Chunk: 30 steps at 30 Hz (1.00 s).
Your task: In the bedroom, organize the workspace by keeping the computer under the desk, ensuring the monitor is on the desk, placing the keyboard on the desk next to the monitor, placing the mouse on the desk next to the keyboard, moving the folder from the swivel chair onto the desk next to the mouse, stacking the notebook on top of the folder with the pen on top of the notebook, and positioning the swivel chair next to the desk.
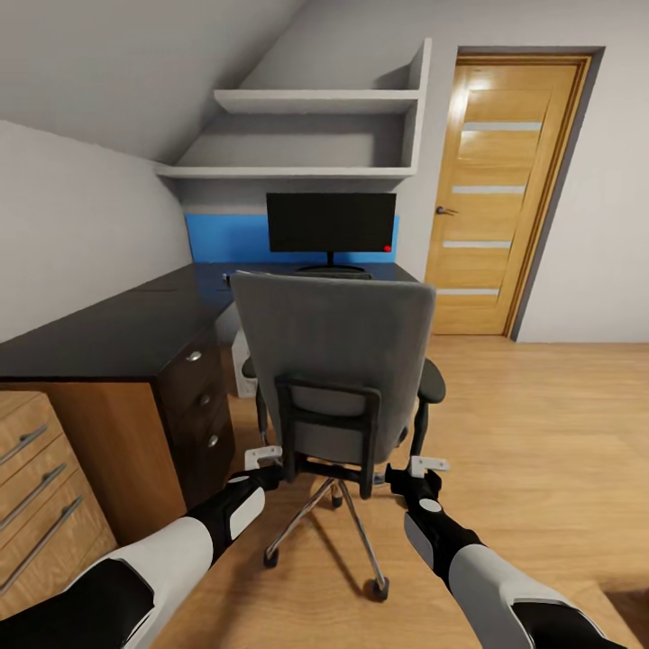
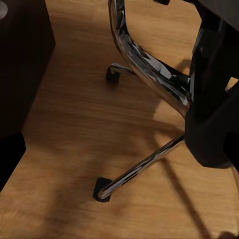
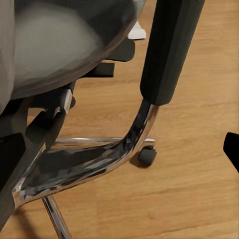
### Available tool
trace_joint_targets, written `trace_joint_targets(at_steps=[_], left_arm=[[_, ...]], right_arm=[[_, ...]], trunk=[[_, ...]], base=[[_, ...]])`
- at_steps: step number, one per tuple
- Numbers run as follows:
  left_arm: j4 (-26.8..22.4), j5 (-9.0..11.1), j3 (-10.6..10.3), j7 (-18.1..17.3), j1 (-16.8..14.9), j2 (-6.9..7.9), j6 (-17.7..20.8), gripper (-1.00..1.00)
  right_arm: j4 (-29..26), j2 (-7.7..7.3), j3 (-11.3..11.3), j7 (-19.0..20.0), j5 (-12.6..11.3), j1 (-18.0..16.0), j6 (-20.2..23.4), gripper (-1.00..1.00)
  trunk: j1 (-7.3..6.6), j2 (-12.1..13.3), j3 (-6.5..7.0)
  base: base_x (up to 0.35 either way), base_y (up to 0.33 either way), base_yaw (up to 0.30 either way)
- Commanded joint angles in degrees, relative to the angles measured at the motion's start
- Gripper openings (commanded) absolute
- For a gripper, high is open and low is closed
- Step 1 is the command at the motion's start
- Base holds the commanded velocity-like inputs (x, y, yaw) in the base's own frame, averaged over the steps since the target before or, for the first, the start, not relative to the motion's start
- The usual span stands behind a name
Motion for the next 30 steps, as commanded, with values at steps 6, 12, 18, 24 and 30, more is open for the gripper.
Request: trace_joint_targets(at_steps=[6, 12, 18, 24, 30], left_arm=[[-0.13, 0.25, -0.48, 0.39, -0.03, 0.03, 0.21, 1.00], [-0.13, 0.27, -0.48, 0.38, -0.04, 0.02, 0.20, 1.00], [-0.13, 0.27, -0.48, 0.38, -0.03, 0.02, 0.20, 1.00], [-0.09, 0.32, -0.48, 0.38, -0.02, 0.02, 0.20, 1.00], [-0.04, 0.32, -0.48, 0.38, -0.01, 0.02, 0.23, 1.00]], right_arm=[[0.00, 0.03, -0.41, -0.03, 0.26, -0.04, -0.24, 1.00], [0.03, 0.05, -0.41, -0.04, 0.26, -0.04, -0.24, 1.00], [0.09, 0.08, -0.41, 0.03, 0.26, -0.04, -0.24, 1.00], [0.14, 0.10, -0.41, 0.05, 0.26, -0.04, -0.24, 1.00], [0.14, 0.09, -0.41, 0.05, 0.26, -0.04, -0.24, 1.00]], trunk=[[-0.01, -0.02, -0.09], [-0.01, -0.02, -0.10], [-0.01, -0.02, -0.10], [-0.01, -0.02, -0.10], [-0.01, -0.02, -0.40]], base=[[0.173, 0.000, 0.002], [0.285, 0.000, 0.000], [0.312, 0.000, 0.000], [0.317, 0.000, 0.001], [0.318, 0.000, 0.032]])
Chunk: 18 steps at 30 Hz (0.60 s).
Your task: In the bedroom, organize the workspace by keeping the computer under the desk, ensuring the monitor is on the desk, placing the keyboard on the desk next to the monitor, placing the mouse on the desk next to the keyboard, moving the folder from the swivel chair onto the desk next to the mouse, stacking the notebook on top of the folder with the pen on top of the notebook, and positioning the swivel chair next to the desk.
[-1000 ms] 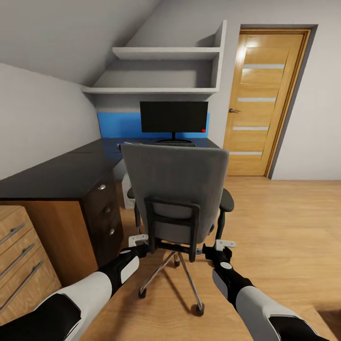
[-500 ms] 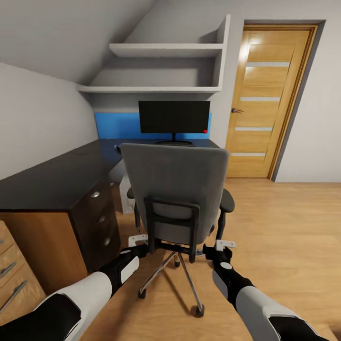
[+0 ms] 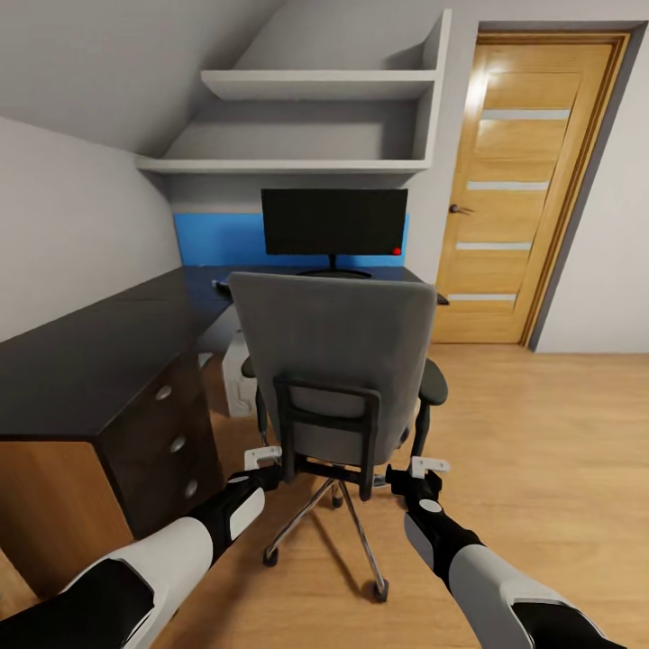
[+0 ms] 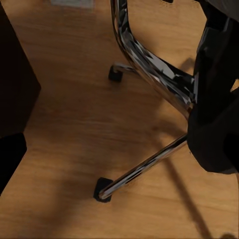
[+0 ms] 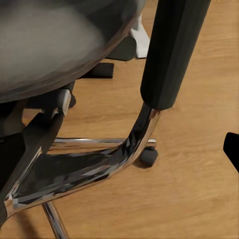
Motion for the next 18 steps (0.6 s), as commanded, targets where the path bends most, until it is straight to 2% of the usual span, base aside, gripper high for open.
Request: trace_joint_targets(at_steps=[1, 18], left_arm=[[-0.15, 0.55, -0.60, 0.20, -0.01, -0.01, 0.30, 1.00], [-0.15, 0.54, -0.60, 0.20, -0.03, -0.06, 0.32, 1.00]], right_arm=[[0.01, 0.06, -0.11, 0.18, 0.40, -0.06, -0.19, 1.00], [-0.04, 0.00, -0.11, 0.14, 0.46, -0.06, -0.19, 1.00]], trunk=[[0.03, -0.02, -0.10], [0.03, -0.02, -0.17]], base=[[0.318, 0.000, 0.009], [0.318, 0.000, 0.001]])
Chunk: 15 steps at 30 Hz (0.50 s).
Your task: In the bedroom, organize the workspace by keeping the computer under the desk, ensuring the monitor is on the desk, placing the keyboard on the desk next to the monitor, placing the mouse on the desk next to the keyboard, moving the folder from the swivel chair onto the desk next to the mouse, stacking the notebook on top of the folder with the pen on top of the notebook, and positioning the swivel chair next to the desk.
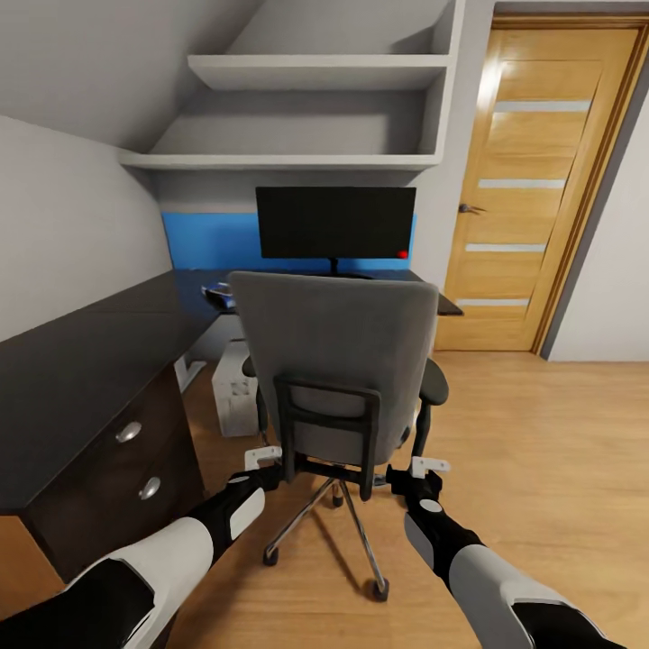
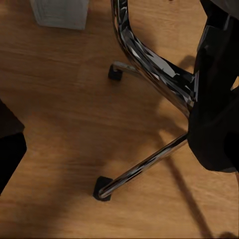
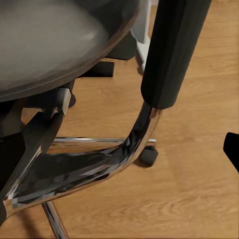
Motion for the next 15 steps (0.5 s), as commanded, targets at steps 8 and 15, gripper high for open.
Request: trace_joint_targets(at_steps=[8, 15], left_arm=[[-0.16, 0.39, -0.54, 0.25, -0.05, 0.04, 0.25, 1.00], [-0.16, 0.39, -0.54, 0.24, -0.03, 0.10, 0.28, 1.00]], right_arm=[[0.02, 0.04, -0.12, 0.13, 0.50, -0.07, -0.21, 1.00], [0.03, 0.04, -0.12, 0.13, 0.50, -0.07, -0.21, 1.00]], trunk=[[0.02, -0.02, -0.05], [0.02, -0.02, -0.05]], base=[[0.318, 0.000, 0.000], [0.320, 0.000, 0.000]])
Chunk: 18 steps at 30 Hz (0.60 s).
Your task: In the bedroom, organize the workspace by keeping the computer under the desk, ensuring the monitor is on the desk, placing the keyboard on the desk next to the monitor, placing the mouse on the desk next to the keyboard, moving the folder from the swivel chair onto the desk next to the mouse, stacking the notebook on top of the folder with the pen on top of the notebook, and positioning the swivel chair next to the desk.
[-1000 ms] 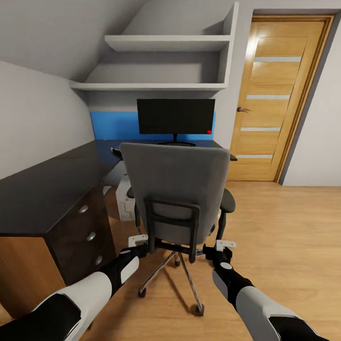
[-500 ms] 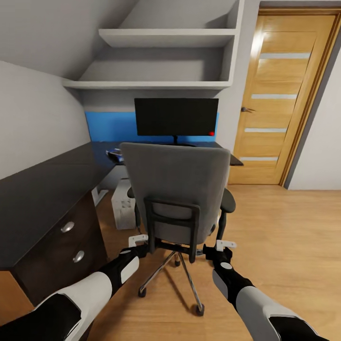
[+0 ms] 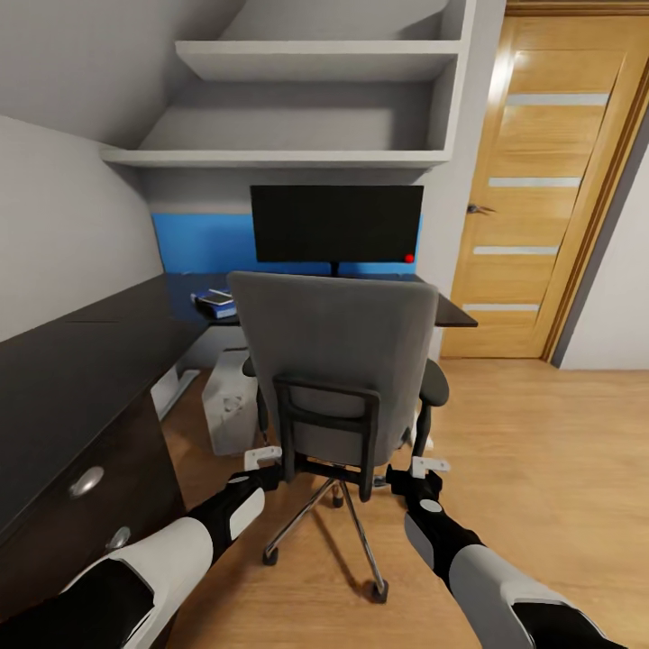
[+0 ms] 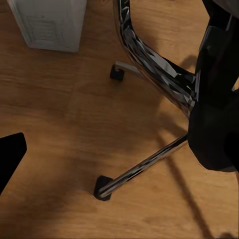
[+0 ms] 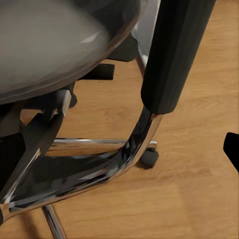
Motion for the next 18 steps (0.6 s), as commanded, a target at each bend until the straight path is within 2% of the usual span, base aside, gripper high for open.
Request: trace_joint_targets(at_steps=[1, 18], left_arm=[[-0.17, 0.44, -0.57, 0.23, -0.01, -0.01, 0.27, 1.00], [-0.17, 0.44, -0.57, 0.23, -0.02, 0.01, 0.19, 1.00]], right_arm=[[-0.01, 0.06, -0.19, 0.13, 0.45, -0.07, -0.20, 1.00], [0.08, 0.06, -0.19, 0.22, 0.45, -0.07, -0.20, 1.00]], trunk=[[0.02, -0.02, -0.05], [0.02, -0.02, -0.05]], base=[[0.320, 0.000, 0.000], [0.320, 0.000, 0.000]])
